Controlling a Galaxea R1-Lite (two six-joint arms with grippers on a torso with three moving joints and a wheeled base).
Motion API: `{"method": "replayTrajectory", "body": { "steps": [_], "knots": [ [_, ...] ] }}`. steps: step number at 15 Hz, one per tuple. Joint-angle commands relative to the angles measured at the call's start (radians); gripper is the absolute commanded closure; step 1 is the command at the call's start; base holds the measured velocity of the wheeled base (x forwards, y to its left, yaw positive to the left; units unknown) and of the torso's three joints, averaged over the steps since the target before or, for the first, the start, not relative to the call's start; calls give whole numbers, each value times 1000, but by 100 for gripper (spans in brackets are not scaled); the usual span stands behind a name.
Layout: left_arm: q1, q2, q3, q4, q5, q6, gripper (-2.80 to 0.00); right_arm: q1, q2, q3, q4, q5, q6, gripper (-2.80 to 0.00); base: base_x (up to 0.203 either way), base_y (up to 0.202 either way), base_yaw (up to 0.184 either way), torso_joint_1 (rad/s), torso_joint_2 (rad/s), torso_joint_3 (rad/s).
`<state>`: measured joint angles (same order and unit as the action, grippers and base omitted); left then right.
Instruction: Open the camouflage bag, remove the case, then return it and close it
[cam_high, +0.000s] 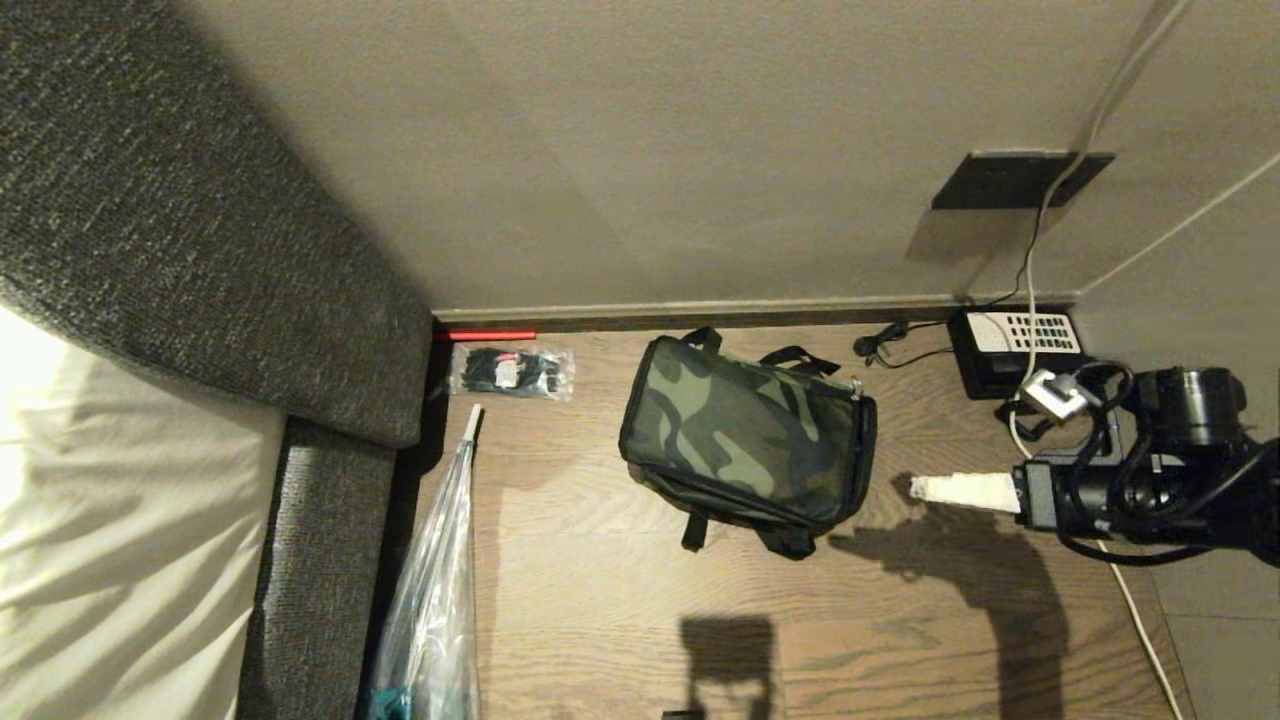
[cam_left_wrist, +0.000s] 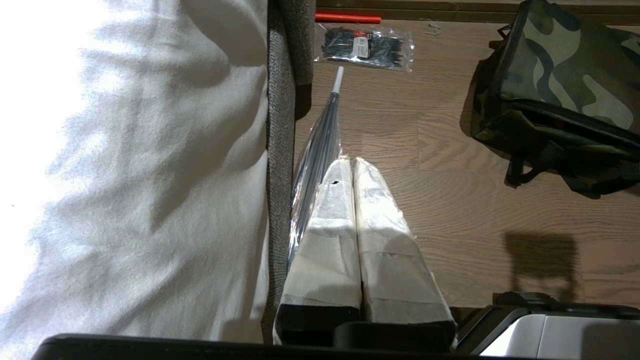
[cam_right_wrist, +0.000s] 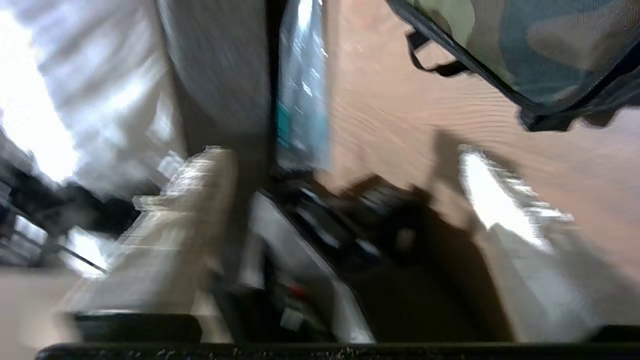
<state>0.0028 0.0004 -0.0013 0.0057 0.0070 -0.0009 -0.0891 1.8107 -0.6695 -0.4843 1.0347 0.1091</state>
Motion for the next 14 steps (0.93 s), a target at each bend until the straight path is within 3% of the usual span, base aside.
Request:
{"method": "replayTrajectory", "body": {
  "steps": [1, 3, 8, 11, 14],
  "knots": [
    [0, -2, 1, 0, 1, -1, 0, 2, -91, -4, 1, 7, 177, 0, 0, 0, 0, 0, 0, 0],
    [0, -2, 0, 0, 1, -1, 0, 7, -168, 33, 21, 10, 227, 0, 0, 0, 0, 0, 0, 0],
    [0, -2, 1, 0, 1, 1, 0, 4, -458, 189, 113, -26, 226, 0, 0, 0, 0, 0, 0, 0],
    [0, -2, 1, 0, 1, 1, 0, 2, -700, 264, 245, -214, 211, 0, 0, 0, 0, 0, 0, 0],
    [0, -2, 1, 0, 1, -1, 0, 9, -982, 294, 443, -393, 136, 0, 0, 0, 0, 0, 0, 0]
  ]
}}
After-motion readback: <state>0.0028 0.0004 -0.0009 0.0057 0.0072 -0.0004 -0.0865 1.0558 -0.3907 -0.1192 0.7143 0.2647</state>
